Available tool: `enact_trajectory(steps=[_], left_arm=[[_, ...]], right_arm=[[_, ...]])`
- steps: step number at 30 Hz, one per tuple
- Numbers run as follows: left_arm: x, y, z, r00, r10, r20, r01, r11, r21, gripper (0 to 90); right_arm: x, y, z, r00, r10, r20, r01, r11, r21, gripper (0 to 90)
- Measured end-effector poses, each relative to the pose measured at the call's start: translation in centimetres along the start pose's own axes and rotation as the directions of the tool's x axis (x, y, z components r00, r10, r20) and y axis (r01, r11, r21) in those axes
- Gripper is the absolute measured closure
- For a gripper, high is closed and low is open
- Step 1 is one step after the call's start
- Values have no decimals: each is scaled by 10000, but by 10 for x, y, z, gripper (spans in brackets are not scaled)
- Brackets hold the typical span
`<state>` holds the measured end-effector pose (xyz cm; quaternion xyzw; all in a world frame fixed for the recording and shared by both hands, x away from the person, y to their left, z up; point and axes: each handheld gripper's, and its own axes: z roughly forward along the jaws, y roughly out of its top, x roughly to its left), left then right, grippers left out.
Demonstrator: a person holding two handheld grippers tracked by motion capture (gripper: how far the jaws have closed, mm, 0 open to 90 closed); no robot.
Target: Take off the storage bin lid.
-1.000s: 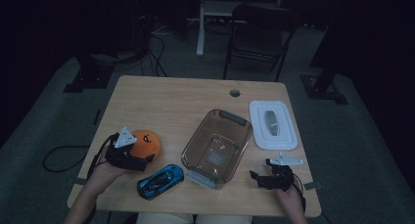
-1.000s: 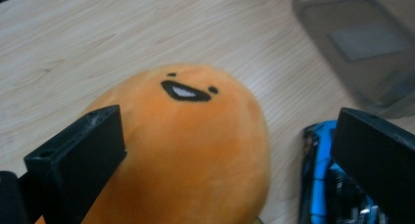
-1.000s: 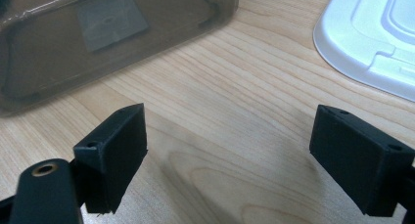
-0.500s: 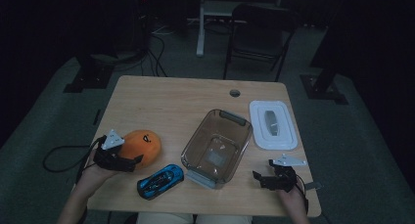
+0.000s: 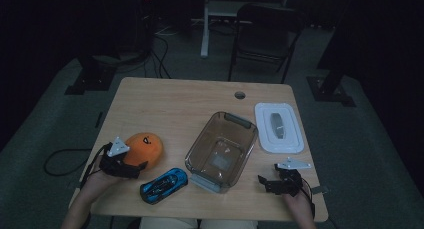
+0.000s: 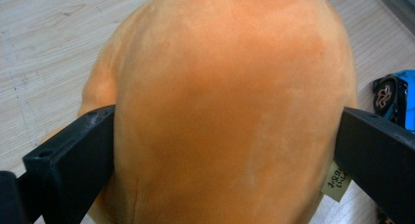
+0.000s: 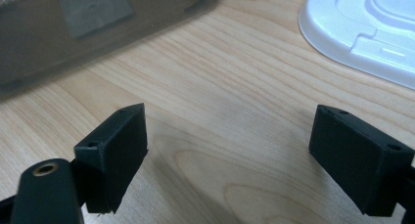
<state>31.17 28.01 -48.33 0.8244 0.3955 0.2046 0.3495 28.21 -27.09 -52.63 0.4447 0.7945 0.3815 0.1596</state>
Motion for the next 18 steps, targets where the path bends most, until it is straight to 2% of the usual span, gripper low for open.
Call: enact_trajectory(steps=[1, 2, 3, 4, 5, 6, 8, 9, 10, 11, 12, 16, 18], left_arm=[[0, 0, -1, 9999, -81, 60, 81, 10000, -7, 6], [0, 0, -2, 9999, -128, 84, 128, 9999, -10, 46], [1, 0, -3, 9998, -191, 41, 191, 9998, 9, 159], [2, 0, -4, 9995, -296, 71, 296, 9996, -14, 159], [2, -1, -6, 9996, -262, 117, 263, 9996, -63, 195], [4, -1, -8, 9991, -350, 221, 354, 9993, -147, 324], [4, -1, -8, 9990, -378, 222, 381, 9992, -132, 356], [4, -1, -10, 9991, -305, 282, 307, 9995, -96, 440], [4, -1, -10, 9991, -305, 282, 307, 9995, -96, 476], [4, -1, -10, 9991, -307, 294, 309, 9995, -68, 476], [4, -1, -10, 9990, -256, 353, 257, 9997, -31, 529], [3, -2, -9, 9986, -177, 507, 182, 9998, -101, 574], [4, -4, -9, 9979, -317, 556, 326, 9994, -152, 574]], right_arm=[[0, 0, 0, 10000, -82, 55, 82, 9999, 59, 140], [0, -1, 0, 9999, -116, 91, 115, 9999, 114, 140], [-1, -2, -1, 9996, -152, 219, 148, 9997, 169, 141], [-1, -2, -1, 9996, -152, 219, 148, 9997, 169, 141], [-1, -2, -2, 9996, -147, 248, 142, 9997, 176, 141], [0, -3, -2, 9993, -223, 314, 216, 9995, 220, 142], [0, -3, -2, 9989, -280, 370, 271, 9993, 250, 142], [0, -3, -2, 9986, -348, 403, 338, 9991, 254, 142], [0, -3, -2, 9986, -348, 403, 338, 9991, 254, 142], [1, -3, -2, 9984, -365, 423, 354, 9990, 267, 142], [1, -3, -2, 9981, -394, 473, 380, 9988, 295, 142], [4, -3, -1, 9966, -557, 613, 535, 9979, 367, 141], [3, -3, -1, 9966, -560, 604, 539, 9979, 363, 141]])
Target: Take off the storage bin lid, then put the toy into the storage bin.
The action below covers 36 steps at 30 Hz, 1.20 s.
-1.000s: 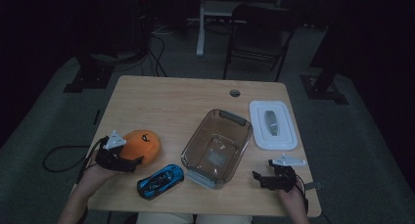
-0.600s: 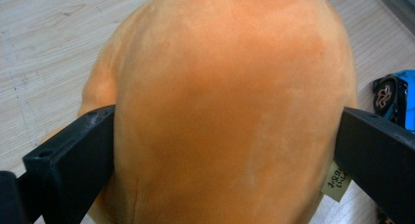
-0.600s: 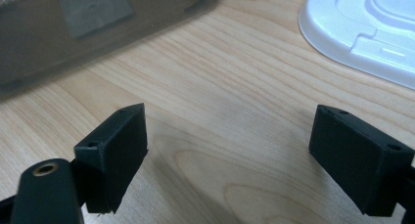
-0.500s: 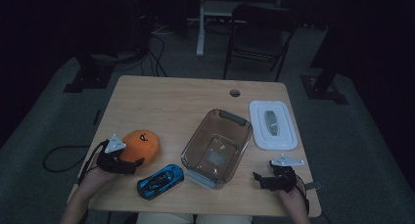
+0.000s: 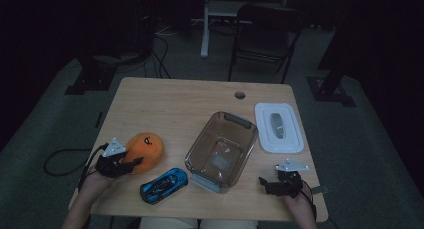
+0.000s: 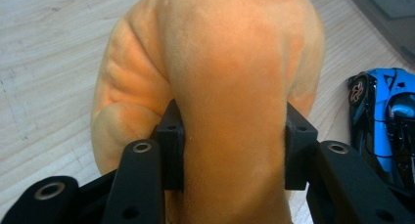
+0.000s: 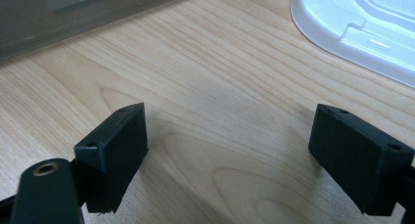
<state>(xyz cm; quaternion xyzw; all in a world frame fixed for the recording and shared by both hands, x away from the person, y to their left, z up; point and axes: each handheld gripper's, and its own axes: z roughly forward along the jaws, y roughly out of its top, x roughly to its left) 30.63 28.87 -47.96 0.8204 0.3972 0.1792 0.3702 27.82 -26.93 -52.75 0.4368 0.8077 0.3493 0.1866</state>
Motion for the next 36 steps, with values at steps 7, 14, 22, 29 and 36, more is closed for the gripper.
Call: enact_trajectory(steps=[7, 14, 22, 29, 36], left_arm=[[-2, 0, -2, 9998, 127, -146, -127, 9999, -12, 579], [-5, 4, -8, 9992, 371, -162, -375, 9989, -276, 616], [-11, 15, -14, 9968, 796, 82, -793, 9963, -346, 632], [-13, 33, -18, 9971, 740, 154, -728, 9952, -653, 630], [-20, 53, -22, 9920, 1215, 339, -1183, 9894, -838, 629]], right_arm=[[0, 0, 0, 10000, 17, 3, -17, 10000, 1, 140], [0, 0, 0, 10000, 39, 19, -39, 10000, 2, 140], [-1, 0, 0, 10000, 92, 35, -92, 10000, -12, 139], [-1, 0, 0, 9999, 138, -2, -138, 9999, -13, 139], [-1, 0, 0, 9999, 151, 20, -151, 9999, -14, 139]])
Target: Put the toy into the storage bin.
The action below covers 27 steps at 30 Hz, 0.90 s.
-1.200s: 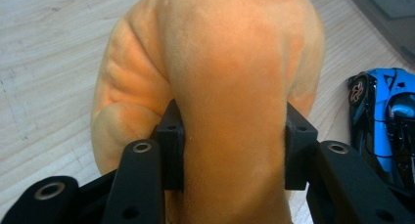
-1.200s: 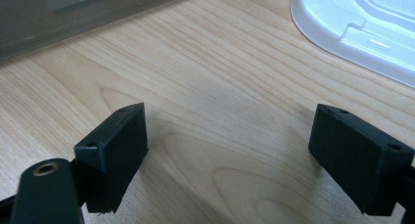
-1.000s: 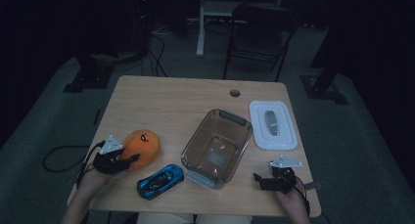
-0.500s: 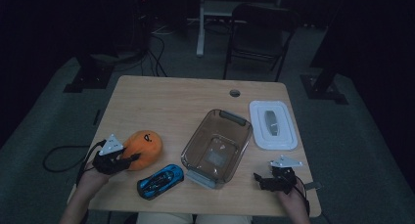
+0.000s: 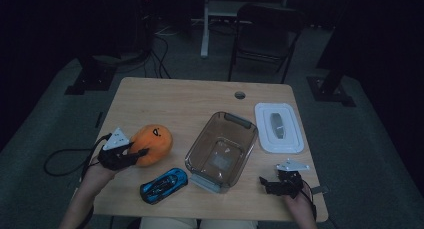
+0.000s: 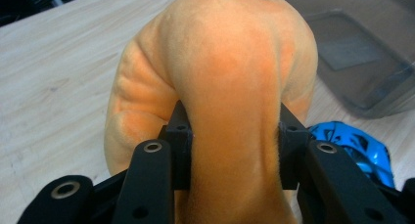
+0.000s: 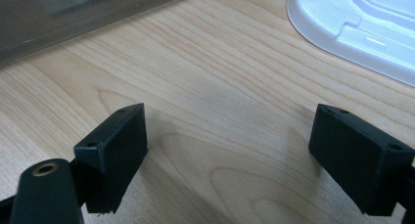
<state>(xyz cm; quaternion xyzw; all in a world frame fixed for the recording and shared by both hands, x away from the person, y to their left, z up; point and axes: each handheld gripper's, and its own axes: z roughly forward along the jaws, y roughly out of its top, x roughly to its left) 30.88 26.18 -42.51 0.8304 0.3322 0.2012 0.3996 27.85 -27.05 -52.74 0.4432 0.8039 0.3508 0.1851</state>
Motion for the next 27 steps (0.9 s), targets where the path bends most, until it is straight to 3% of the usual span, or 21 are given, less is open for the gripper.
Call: enact_trajectory(steps=[10, 15, 20, 27], left_arm=[[-5, 30, -3, 9968, 580, 545, -558, 9976, -413, 628], [-12, 50, -3, 9901, 1056, 922, -978, 9915, -856, 627], [-14, 59, -1, 9873, 1217, 1022, -1117, 9889, -984, 626], [-17, 79, 3, 9753, 1692, 1421, -1534, 9814, -1155, 625]], right_arm=[[-1, 0, 0, 10000, 37, -28, -37, 10000, -17, 140], [-1, 0, 0, 9999, 104, -63, -104, 9999, -38, 139], [-1, 0, 0, 10000, 79, -49, -79, 10000, -38, 139], [-1, 0, 0, 10000, 80, -49, -80, 10000, -37, 140]])
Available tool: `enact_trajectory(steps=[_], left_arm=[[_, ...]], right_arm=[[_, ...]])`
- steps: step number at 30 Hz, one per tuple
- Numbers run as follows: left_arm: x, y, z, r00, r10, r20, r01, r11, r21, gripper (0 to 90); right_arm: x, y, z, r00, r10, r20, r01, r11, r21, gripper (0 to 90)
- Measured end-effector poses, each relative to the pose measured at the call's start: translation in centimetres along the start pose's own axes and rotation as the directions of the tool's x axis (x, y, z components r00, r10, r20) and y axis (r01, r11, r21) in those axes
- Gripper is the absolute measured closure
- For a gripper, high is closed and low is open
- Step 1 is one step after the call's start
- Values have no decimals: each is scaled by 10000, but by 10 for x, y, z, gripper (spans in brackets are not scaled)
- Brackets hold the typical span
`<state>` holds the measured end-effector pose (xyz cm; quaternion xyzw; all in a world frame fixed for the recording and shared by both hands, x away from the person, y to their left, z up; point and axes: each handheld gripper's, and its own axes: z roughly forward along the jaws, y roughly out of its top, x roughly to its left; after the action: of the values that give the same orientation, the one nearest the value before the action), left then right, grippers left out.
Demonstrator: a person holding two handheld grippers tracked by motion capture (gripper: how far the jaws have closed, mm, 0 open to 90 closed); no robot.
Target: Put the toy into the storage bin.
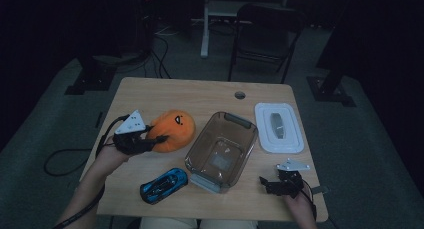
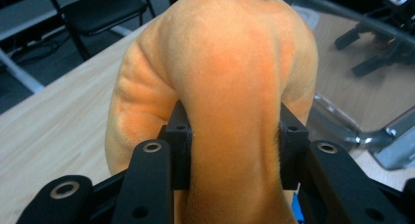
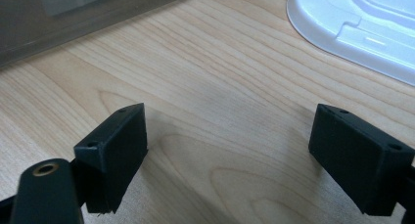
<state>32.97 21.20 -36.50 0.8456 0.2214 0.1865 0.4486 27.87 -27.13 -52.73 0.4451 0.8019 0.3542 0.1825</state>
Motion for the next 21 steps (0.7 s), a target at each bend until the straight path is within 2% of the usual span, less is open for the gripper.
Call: enact_trajectory(steps=[4, 5, 10, 13, 21], left_arm=[[0, 6, 1, 10000, 91, -8, -91, 9999, -64, 625], [0, 16, 3, 9995, 254, 181, -251, 9995, -192, 625], [-3, 31, 9, 9983, 486, 324, -475, 9983, -336, 625], [-7, 44, 18, 9954, 736, 615, -713, 9967, -381, 625], [-13, 64, 40, 9893, 1037, 1028, -990, 9939, -492, 624]], right_arm=[[0, 0, 0, 10000, -20, 10, 20, 10000, 6, 140], [0, 0, 0, 10000, -26, 16, 26, 10000, 13, 140], [0, 0, 0, 10000, -28, 16, 28, 10000, 4, 140], [0, 0, 0, 10000, -19, 13, 19, 10000, 3, 140], [0, 0, 0, 10000, -40, 34, 40, 10000, 8, 140]])
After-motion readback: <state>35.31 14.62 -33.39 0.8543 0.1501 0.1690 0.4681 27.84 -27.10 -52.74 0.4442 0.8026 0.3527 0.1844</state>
